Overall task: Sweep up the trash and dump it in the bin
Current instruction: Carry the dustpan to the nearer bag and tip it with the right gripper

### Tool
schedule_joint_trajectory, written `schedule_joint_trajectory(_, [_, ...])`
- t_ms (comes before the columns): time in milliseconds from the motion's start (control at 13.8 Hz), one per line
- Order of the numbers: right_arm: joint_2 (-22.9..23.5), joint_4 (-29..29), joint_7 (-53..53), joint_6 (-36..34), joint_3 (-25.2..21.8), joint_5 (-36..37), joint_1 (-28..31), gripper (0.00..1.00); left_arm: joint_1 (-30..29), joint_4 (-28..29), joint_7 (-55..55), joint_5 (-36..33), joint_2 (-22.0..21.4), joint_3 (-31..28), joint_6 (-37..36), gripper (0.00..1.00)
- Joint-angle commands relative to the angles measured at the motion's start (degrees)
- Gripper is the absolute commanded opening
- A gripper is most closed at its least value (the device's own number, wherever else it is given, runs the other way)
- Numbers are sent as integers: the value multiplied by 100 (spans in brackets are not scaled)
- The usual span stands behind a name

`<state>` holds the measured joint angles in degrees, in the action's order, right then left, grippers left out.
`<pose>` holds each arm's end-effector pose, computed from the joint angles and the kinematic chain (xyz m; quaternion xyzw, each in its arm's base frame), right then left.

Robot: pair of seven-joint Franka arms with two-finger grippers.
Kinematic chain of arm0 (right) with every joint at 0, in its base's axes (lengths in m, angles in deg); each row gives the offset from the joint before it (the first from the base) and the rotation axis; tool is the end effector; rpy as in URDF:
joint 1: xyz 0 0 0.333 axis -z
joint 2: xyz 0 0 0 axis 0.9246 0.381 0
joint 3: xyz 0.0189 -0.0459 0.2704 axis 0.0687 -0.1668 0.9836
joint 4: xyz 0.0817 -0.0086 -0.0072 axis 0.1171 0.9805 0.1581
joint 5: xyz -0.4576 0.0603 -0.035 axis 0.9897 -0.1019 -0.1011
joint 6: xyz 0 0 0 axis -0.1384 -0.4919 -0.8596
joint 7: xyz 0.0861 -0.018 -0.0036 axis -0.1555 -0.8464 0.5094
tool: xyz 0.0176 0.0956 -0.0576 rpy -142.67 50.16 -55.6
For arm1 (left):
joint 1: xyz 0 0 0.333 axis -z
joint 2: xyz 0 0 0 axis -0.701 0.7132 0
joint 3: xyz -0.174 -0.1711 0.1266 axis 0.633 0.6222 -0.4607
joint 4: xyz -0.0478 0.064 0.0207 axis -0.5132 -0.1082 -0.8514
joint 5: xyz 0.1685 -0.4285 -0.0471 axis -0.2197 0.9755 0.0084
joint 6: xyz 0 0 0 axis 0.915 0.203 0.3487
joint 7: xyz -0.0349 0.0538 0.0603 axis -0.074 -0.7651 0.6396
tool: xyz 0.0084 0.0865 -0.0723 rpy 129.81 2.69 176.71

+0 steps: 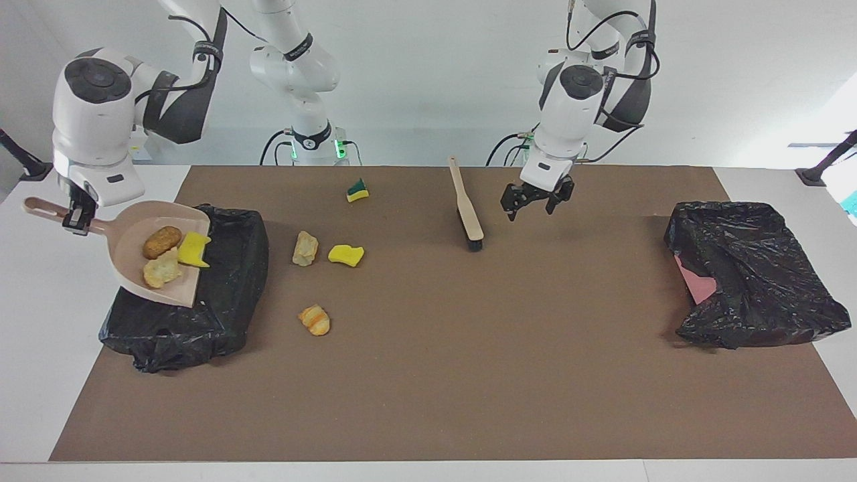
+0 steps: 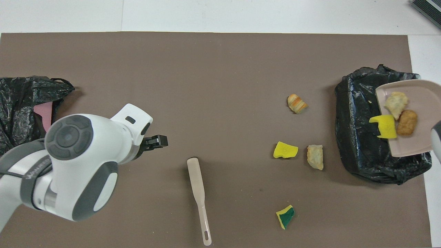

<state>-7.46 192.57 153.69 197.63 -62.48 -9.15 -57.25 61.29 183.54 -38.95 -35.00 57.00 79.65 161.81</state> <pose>0.6421 -0.1769 0.4711 0.6253 0.7029 -0.2230 0.2553 0.5469 -0.2341 0.3829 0.9982 0.0530 0.0130 0.0260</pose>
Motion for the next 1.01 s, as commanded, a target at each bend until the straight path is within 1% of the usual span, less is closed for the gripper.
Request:
schedule_joint_trajectory(0, [-495,637,-559,-22,14,728,-235,0,-656,-515,-1126,-76,275,70,-259,100])
schedule_joint_trajectory(145, [-619,804,-780,-39,14,1107,-428,0,-1052,-727,-1857,-102,363,61,-277,100])
schedule_joint_trajectory(362, [-725,849,-807,-144,40,1301,-464,0,-1510,-982,-2597,-198,416,61,-295,100])
schedule_joint_trajectory(506, [-803,840,-807,-197,75,1398,-473,0,-1678,-1149,-2607,-208,407,61,-434,100])
schedule_joint_trajectory(651, [-813,683,-764,-206,101,1398,-473,0,-1687,-1395,-2599,-208,434,70,-681,100])
schedule_joint_trajectory(868, [-760,542,-816,-206,180,1276,-473,0,-1705,-1413,-2616,-208,408,61,-717,100])
schedule_joint_trajectory(941, [-699,428,-851,-197,276,1110,-473,0,-1722,-1457,-2625,-216,399,61,-786,100])
